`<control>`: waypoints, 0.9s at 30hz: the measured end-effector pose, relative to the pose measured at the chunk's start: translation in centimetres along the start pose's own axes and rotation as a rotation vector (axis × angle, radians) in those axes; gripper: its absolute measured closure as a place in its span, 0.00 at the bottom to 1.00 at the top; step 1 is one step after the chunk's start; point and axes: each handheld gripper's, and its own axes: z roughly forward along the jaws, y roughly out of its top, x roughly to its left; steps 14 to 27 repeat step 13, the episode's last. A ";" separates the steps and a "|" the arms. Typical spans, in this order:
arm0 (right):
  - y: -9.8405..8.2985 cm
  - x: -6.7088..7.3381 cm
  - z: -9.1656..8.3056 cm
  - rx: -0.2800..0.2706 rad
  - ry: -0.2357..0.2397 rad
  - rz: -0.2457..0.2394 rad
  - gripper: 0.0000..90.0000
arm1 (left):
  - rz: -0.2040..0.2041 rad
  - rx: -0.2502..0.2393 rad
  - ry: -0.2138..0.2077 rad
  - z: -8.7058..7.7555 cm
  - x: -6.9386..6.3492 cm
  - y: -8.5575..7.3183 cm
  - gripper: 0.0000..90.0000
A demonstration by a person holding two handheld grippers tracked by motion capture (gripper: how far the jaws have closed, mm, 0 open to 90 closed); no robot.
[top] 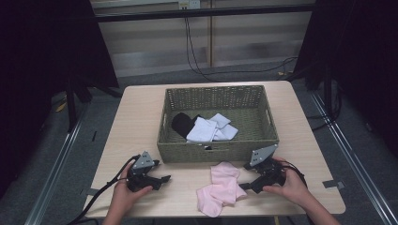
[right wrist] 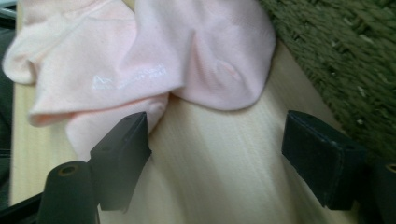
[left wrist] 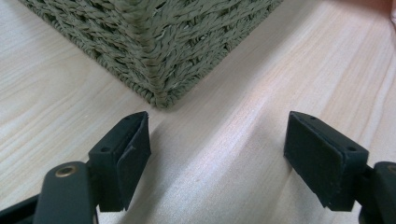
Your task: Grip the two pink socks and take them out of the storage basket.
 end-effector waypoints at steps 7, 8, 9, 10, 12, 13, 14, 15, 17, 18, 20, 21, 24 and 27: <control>-1.3 0.0 0.2 -0.082 -0.036 -0.043 0.20 | 0.000 0.000 0.000 0.0 0.0 0.0 0.25; -1.3 0.0 0.2 -0.086 -0.040 -0.042 0.19 | -0.001 0.001 -0.001 0.0 0.0 0.0 0.25; -1.4 0.0 0.2 -0.091 -0.040 -0.040 0.19 | -0.001 0.001 -0.001 0.0 0.0 0.0 0.25; -1.4 0.0 0.2 -0.096 -0.039 -0.040 0.19 | -0.001 0.001 -0.001 0.0 0.0 0.0 0.25; -1.4 0.0 0.3 -0.100 -0.039 -0.040 0.18 | -0.001 0.001 -0.001 0.0 0.0 0.0 0.25; -1.4 0.0 0.3 -0.100 -0.039 -0.040 0.18 | -0.001 0.001 -0.001 0.0 0.0 0.0 0.25; -1.4 0.0 0.3 -0.100 -0.039 -0.040 0.18 | -0.001 0.001 -0.001 0.0 0.0 0.0 0.25; -1.4 0.0 0.3 -0.100 -0.039 -0.040 0.18 | -0.001 0.001 -0.001 0.0 0.0 0.0 0.25; -1.4 0.0 0.3 -0.100 -0.039 -0.040 0.18 | -0.001 0.001 -0.001 0.0 0.0 0.0 0.25; -1.4 0.0 0.3 -0.100 -0.039 -0.040 0.18 | -0.001 0.001 -0.001 0.0 0.0 0.0 0.25; -1.4 0.0 0.3 -0.100 -0.039 -0.040 0.18 | -0.001 0.001 -0.001 0.0 0.0 0.0 0.25; -1.4 0.0 0.3 -0.100 -0.039 -0.040 0.18 | -0.001 0.001 -0.001 0.0 0.0 0.0 0.25; -1.4 0.0 0.3 -0.100 -0.039 -0.040 0.18 | -0.001 0.001 -0.001 0.0 0.0 0.0 0.25; -1.4 0.0 0.3 -0.100 -0.039 -0.040 0.18 | -0.001 0.001 -0.001 0.0 0.0 0.0 0.25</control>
